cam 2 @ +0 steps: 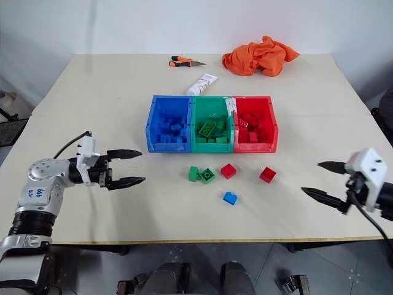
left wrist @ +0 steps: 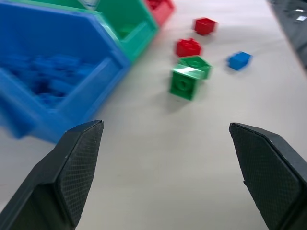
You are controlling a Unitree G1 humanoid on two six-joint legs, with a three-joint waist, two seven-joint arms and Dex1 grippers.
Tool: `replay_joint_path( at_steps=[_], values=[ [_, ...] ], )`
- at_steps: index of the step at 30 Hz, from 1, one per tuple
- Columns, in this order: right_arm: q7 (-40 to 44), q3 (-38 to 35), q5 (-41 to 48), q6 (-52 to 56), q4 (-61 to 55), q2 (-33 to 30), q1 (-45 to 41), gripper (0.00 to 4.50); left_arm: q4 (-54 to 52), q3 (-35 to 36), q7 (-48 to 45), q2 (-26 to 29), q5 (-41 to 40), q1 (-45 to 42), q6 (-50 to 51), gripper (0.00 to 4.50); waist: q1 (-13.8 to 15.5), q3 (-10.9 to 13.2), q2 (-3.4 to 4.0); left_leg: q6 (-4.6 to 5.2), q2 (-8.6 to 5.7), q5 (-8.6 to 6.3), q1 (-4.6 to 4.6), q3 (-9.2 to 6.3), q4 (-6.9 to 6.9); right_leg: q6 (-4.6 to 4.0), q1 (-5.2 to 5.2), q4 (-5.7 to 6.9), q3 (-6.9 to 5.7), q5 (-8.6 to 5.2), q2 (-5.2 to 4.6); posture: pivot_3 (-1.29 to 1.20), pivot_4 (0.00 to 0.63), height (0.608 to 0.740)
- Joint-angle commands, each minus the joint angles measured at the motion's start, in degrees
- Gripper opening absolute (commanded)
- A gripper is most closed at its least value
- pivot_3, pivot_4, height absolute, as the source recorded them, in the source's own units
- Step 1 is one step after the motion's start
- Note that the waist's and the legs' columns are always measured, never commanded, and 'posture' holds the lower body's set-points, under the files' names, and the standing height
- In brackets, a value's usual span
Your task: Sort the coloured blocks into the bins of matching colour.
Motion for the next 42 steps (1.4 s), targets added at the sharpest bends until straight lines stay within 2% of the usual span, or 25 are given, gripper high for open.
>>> replay_joint_path(
  at_steps=[1, 5, 9, 15, 23, 26, 31, 34, 41, 42],
  values=[
    [3.39, -7.22, -1.01, -1.71, 2.08, -2.76, 3.43, 4.5, 0.57, 0.71, -2.39, 0.25, -0.69, -0.54, -2.34, 4.46, -0.02, 0.0, 0.0, 0.01, -0.01, -0.01, 0.0, 0.01, 0.0, 0.0, 0.01, -0.02, 0.01, 0.0, 0.0, 0.0, 0.15, 0.74],
    [4.15, -7.84, -1.2, -1.48, 2.47, -3.71, 3.81, 4.5, 1.23, 0.67, -3.69, 0.23, -0.79, -0.46, -2.9, 4.46, -0.55, 0.0, 0.0, 0.03, 0.03, -0.02, 0.08, 0.09, -0.01, 0.0, 0.04, -0.01, 0.08, 0.0, 0.02, 0.0, 0.15, 0.74],
    [3.24, -3.9, -1.05, -0.34, 1.35, -3.93, 1.05, 4.5, 0.08, 2.02, -5.09, -0.31, -2.93, 0.61, -2.87, 4.46, -0.5, 0.0, 0.0, 0.02, 0.04, -0.01, 0.11, 0.14, -0.03, 0.0, 0.03, 0.01, 0.11, 0.0, 0.03, 0.0, 0.15, 0.74],
    [1.64, 9.78, -2.2, 2.38, 0.98, -3.61, -10.79, 4.5, -5.51, 4.19, -3.16, 0.59, -4.38, 5.42, -1.16, 4.46, -0.58, 0.0, 0.01, 0.01, 0.06, -0.01, 0.11, 0.15, 0.01, 0.0, 0.0, 0.04, 0.15, 0.0, 0.01, 0.0, 0.15, 0.74],
    [-0.4, 28.84, -8.16, 3.28, 9.11, 4.37, -28.14, 4.5, -15.76, 6.66, 1.96, 0.34, -6.4, 12.53, 2.18, 4.46, -0.22, 0.01, 0.02, 0.0, 0.06, -0.02, 0.03, 0.13, 0.07, 0.0, -0.07, 0.03, 0.14, 0.0, -0.02, 0.0, 0.15, 0.74],
    [-0.62, 32.4, -9.95, 1.57, 13.37, 7.79, -31.25, 4.5, -18.6, 7.31, 3.52, 0.27, -6.91, 14.6, 3.11, 4.46, -0.21, 0.01, 0.02, 0.0, 0.04, -0.02, 0.0, 0.13, 0.08, 0.0, -0.12, 0.04, 0.15, 0.0, -0.04, 0.0, 0.15, 0.74],
    [-1.5, 33.87, -11.52, -1.29, 18.89, 11.51, -33.76, 4.5, -21.38, 7.57, 5.41, 0.07, -7.51, 16.16, 4.27, 4.46, -0.34, 0.01, 0.03, 0.0, 0.04, -0.02, -0.01, 0.13, 0.07, 0.0, -0.13, 0.05, 0.14, 0.0, -0.03, 0.0, 0.15, 0.74],
    [-2.65, 35.15, -13.2, 0.06, 20.62, 12.03, -34.45, 3.88, -21.91, 7.58, 5.99, 0.06, -7.63, 16.39, 4.52, 4.5, -0.36, 0.01, 0.04, -0.01, 0.05, -0.03, 0.0, 0.13, 0.07, 0.0, -0.14, 0.07, 0.13, 0.0, -0.02, 0.0, 0.15, 0.74],
    [-5.59, 31.78, -10.65, 0.72, 14.06, 13.32, -32.1, 1.52, -21.31, 6.98, 6.47, 0.07, -7.49, 15.06, 4.74, 4.5, -0.33, 0.01, 0.04, -0.03, 0.05, -0.04, 0.01, 0.13, 0.07, 0.0, -0.14, 0.08, 0.12, 0.0, -0.01, 0.0, 0.15, 0.74],
    [-6.04, 31.23, -10.22, 1.17, 12.6, 13.23, -31.86, 1.46, -21.15, 6.84, 6.48, 0.06, -7.47, 14.78, 4.76, 4.5, -0.33, 0.01, 0.04, -0.03, 0.05, -0.04, 0.01, 0.13, 0.07, 0.0, -0.14, 0.08, 0.12, 0.0, -0.01, 0.0, 0.15, 0.74]
  ],
)
